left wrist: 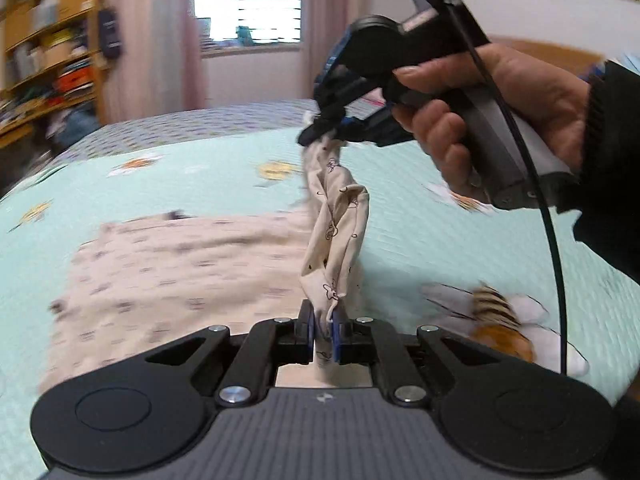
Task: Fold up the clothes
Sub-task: 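Lift the pinched edge with both grippers and fold it over lengthwise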
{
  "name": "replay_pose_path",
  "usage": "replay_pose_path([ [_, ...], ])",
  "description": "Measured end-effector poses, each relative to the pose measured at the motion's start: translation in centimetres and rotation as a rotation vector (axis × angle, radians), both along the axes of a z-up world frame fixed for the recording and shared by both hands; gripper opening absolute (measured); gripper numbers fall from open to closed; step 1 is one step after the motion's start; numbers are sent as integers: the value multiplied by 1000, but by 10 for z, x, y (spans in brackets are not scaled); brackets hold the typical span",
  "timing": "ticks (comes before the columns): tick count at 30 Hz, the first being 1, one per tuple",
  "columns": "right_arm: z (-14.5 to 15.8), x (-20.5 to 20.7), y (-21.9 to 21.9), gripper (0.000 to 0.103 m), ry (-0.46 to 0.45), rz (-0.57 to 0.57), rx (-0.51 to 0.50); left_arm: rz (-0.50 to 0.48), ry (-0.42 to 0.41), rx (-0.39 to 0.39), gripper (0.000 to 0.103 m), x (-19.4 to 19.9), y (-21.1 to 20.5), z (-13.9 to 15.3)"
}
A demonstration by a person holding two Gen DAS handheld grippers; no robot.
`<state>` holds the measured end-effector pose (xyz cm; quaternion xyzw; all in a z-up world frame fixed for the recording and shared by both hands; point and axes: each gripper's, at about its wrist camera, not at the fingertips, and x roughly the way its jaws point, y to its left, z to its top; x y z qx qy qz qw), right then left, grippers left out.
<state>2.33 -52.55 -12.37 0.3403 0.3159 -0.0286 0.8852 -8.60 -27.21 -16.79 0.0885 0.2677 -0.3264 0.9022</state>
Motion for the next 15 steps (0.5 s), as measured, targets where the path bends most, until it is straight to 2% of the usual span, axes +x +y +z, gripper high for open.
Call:
replay_pose_path([
  [6, 13, 70, 81, 7, 30, 78, -50, 178, 59, -87, 9, 41, 79, 3],
  [11, -3, 124, 144, 7, 93, 118, -75, 279, 119, -140, 9, 70, 130, -7],
  [15, -25, 161, 183, 7, 162, 132, -118, 311, 185, -159, 9, 92, 152, -24],
])
